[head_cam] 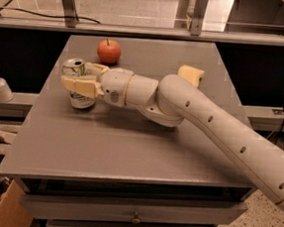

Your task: Place 7up can upright

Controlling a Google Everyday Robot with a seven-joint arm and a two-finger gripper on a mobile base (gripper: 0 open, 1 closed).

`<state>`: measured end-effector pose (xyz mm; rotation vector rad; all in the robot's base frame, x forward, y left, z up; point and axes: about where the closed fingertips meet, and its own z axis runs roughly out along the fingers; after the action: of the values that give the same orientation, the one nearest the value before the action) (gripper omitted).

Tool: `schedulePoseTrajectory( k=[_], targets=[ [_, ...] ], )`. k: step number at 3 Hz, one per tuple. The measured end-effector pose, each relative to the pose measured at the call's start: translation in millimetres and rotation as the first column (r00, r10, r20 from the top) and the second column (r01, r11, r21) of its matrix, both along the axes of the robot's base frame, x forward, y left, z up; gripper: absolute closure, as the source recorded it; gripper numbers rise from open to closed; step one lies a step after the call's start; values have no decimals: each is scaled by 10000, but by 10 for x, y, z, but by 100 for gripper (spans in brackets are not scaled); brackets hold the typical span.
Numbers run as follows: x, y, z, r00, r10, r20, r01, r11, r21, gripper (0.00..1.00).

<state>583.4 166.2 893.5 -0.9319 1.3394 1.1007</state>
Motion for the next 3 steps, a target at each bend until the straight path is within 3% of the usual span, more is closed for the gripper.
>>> schedulePoseTrajectory(
  k=[1, 2, 3],
  targets=[
    [-23, -22, -20, 10000, -24, 23, 24, 10000, -2, 12],
    [-50, -47, -29, 10000, -40, 33, 40, 10000, -5, 0],
    [-96, -108, -25, 10000, -76, 54, 76, 10000, -43, 0]
  ],
)
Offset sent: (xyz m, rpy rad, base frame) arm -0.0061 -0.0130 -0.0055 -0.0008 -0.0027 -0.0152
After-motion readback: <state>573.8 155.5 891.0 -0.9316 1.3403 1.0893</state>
